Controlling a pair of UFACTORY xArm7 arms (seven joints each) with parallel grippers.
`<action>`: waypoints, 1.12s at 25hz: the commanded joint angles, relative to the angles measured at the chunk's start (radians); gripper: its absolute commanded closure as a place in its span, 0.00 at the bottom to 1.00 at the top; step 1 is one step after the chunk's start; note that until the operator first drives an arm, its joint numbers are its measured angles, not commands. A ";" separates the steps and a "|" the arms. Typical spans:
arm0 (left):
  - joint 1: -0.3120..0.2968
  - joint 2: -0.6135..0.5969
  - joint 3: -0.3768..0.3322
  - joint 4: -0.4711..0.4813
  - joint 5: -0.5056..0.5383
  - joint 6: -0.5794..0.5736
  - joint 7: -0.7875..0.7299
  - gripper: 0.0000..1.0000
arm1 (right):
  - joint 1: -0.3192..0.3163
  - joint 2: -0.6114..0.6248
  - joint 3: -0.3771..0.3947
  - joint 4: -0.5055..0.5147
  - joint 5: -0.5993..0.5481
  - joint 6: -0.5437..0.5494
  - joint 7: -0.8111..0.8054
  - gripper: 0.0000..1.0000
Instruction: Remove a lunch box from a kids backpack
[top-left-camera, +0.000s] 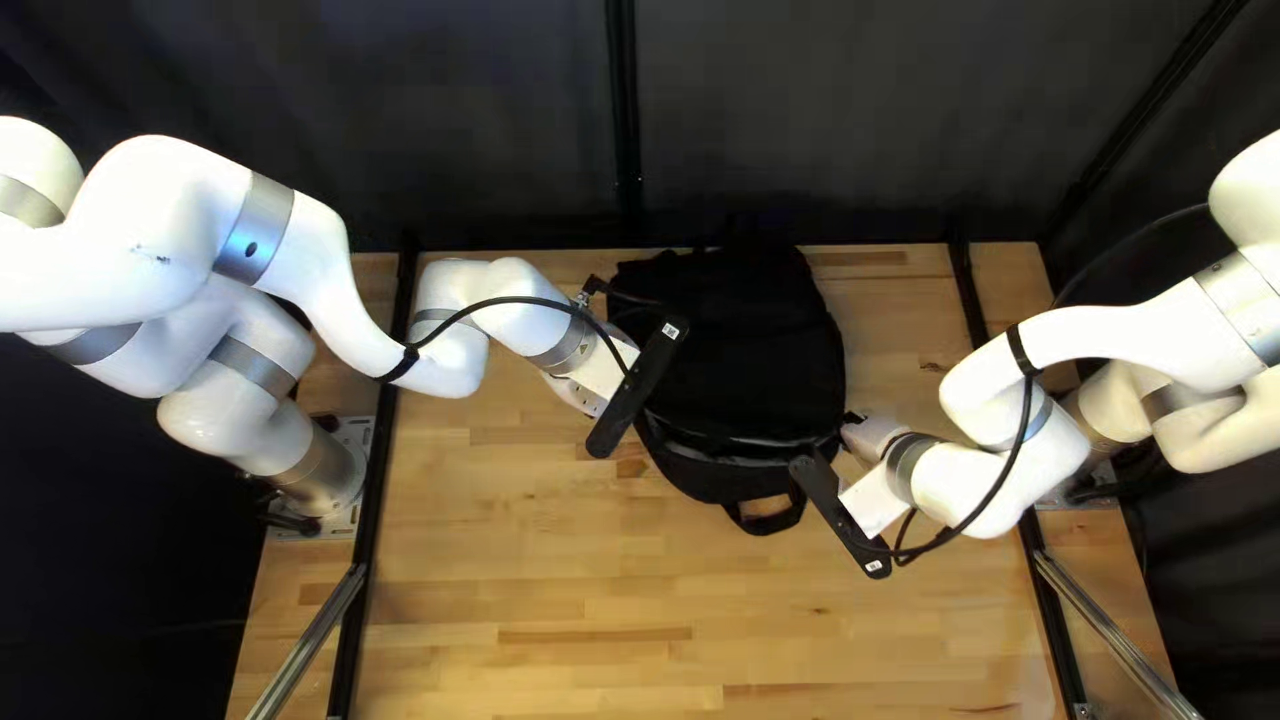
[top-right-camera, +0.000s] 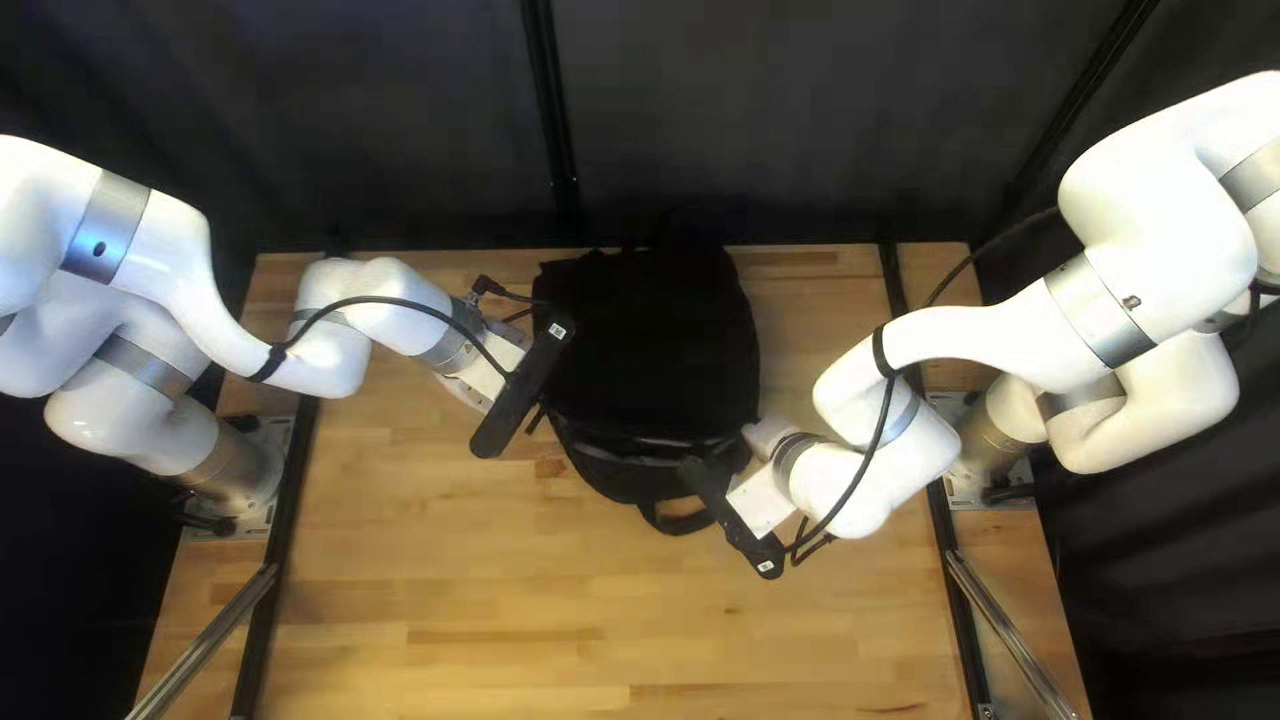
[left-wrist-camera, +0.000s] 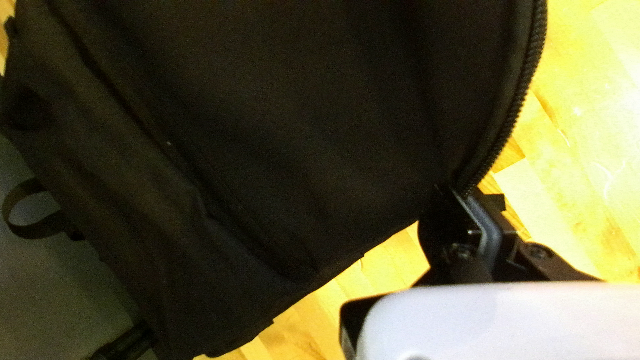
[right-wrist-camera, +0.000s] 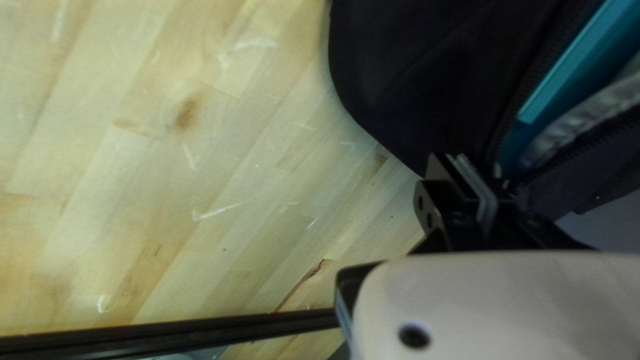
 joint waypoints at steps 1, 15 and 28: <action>0.004 -0.006 0.002 -0.008 0.003 -0.005 0.001 1.00 | -0.013 -0.011 -0.020 -0.011 -0.010 0.001 -0.044 1.00; 0.012 -0.014 0.004 -0.021 0.007 -0.013 -0.003 1.00 | -0.008 -0.097 -0.048 -0.068 -0.020 -0.004 -0.167 1.00; -0.001 -0.002 0.019 -0.010 -0.013 -0.017 0.019 1.00 | 0.049 -0.250 -0.082 -0.232 -0.097 -0.129 -0.370 1.00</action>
